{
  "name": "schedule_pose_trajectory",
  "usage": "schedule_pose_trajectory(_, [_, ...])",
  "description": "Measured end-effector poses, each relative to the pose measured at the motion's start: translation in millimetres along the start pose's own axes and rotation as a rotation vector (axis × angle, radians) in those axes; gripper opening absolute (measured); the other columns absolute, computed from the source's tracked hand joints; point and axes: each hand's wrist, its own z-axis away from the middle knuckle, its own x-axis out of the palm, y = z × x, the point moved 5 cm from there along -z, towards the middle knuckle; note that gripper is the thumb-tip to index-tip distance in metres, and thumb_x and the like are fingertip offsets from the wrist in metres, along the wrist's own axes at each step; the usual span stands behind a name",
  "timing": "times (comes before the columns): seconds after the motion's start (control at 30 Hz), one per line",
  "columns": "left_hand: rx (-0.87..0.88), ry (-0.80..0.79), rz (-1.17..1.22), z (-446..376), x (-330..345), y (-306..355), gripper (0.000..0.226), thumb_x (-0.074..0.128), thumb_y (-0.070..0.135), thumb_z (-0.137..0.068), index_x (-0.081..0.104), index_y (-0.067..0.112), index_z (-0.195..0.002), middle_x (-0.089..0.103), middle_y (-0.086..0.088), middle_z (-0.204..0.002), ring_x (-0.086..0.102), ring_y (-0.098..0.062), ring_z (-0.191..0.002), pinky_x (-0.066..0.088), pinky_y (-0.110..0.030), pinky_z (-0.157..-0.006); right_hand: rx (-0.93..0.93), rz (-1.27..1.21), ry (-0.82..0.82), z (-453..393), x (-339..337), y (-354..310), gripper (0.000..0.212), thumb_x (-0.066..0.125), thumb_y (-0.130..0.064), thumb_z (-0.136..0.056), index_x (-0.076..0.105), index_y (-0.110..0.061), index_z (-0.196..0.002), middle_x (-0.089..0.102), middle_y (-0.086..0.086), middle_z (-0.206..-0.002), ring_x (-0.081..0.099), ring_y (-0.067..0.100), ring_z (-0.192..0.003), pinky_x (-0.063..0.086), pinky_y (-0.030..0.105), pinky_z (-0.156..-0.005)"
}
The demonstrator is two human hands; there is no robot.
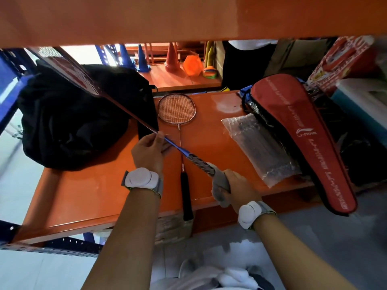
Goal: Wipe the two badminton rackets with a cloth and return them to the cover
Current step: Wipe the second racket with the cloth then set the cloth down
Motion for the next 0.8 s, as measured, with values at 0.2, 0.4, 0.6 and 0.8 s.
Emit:
schedule_pose_trajectory(0.2, [0.006,0.039,-0.004,5,-4,4,0.012,0.065,0.018,-0.094,0.070,0.008,-0.092,0.074,-0.017,-0.093,0.076,-0.029,-0.085,0.063,-0.044,-0.078,-0.015,-0.007,-0.042,-12,-2,1,0.014,0.060,-0.031,-0.090,0.049,-0.023,-0.094,0.062,-0.003,-0.089,0.062,0.018,-0.078,0.057,0.043,-0.069])
schedule_pose_trajectory(0.4, [-0.011,0.014,-0.006,5,-2,17,0.016,0.054,0.016,-0.100,0.068,0.008,-0.098,0.078,-0.004,-0.082,0.076,-0.027,-0.085,0.063,-0.041,-0.077,-0.119,-0.082,-0.094,-28,-23,-16,0.026,0.056,-0.050,-0.088,0.052,-0.025,-0.087,0.065,-0.001,-0.075,0.062,0.023,-0.064,0.054,0.042,-0.057])
schedule_pose_trajectory(0.6, [-0.055,-0.024,0.076,11,0,14,0.019,0.050,0.018,-0.102,0.066,0.009,-0.099,0.078,-0.006,-0.086,0.074,-0.031,-0.093,0.063,-0.039,-0.077,-0.122,-0.265,-0.476,-37,-23,-30,0.015,0.067,-0.044,-0.078,0.064,-0.035,-0.090,0.072,-0.008,-0.085,0.070,0.012,-0.082,0.055,0.025,-0.069])
schedule_pose_trajectory(0.8, [-0.129,-0.059,0.092,14,11,5,0.023,0.046,0.018,-0.103,0.067,0.011,-0.097,0.078,-0.007,-0.089,0.075,-0.029,-0.090,0.061,-0.038,-0.075,-0.137,-0.422,-0.624,-50,-23,-51,0.023,0.072,-0.045,-0.074,0.072,-0.038,-0.095,0.075,-0.011,-0.093,0.071,0.005,-0.085,0.057,0.031,-0.079])
